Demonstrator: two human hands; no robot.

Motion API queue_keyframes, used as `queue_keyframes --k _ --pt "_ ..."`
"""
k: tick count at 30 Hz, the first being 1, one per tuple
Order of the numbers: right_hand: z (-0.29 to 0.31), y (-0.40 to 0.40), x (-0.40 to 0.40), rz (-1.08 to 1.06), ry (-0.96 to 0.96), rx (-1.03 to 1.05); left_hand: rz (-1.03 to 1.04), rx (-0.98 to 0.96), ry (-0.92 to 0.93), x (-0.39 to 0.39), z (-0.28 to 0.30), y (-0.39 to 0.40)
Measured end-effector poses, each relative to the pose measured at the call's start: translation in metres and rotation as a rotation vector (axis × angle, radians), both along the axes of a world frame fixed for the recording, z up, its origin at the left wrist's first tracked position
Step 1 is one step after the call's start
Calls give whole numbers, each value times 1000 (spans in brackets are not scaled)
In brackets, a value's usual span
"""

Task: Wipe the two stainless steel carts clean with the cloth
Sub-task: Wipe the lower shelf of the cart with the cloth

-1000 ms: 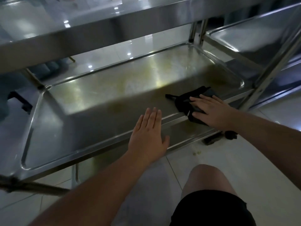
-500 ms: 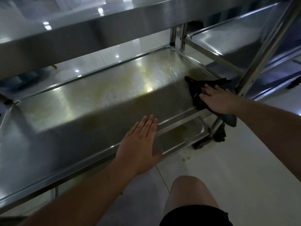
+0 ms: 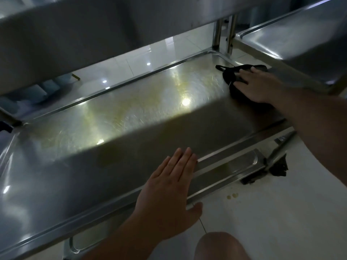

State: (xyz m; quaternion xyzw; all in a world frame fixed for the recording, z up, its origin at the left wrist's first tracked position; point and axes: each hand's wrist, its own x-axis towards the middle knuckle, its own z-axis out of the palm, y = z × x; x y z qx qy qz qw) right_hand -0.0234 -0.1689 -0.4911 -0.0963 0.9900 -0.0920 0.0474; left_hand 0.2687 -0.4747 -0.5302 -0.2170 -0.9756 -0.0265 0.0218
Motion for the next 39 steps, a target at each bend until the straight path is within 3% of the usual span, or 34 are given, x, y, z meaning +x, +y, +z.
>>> queue_keyframes --k 5,10,15,19,21,27,30,36,39 --pt "-4 -8 -21 14 14 30 27 -28 -6 0 1 4" --pt "-7 -63 22 -8 -20 -36 35 -44 -31 2 7 5" --pt "-7 -178 88 251 -76 -119 16 -40 -48 0 10 4" --pt "-11 -169 101 362 -70 -110 0 -33 -50 1 9 2" --pt "-10 -136 87 297 -32 -79 -1 -29 -57 2 9 2" --pt "-10 -36 54 -181 -49 -47 7 -22 -85 1 7 3" --pt "-8 -85 67 -208 -95 -55 18 -29 -94 2 8 4" --pt "2 -258 119 129 -322 -21 8 -55 -158 -1 19 6" --pt "11 -277 124 226 -360 -1 0 -37 -171 -3 24 6"
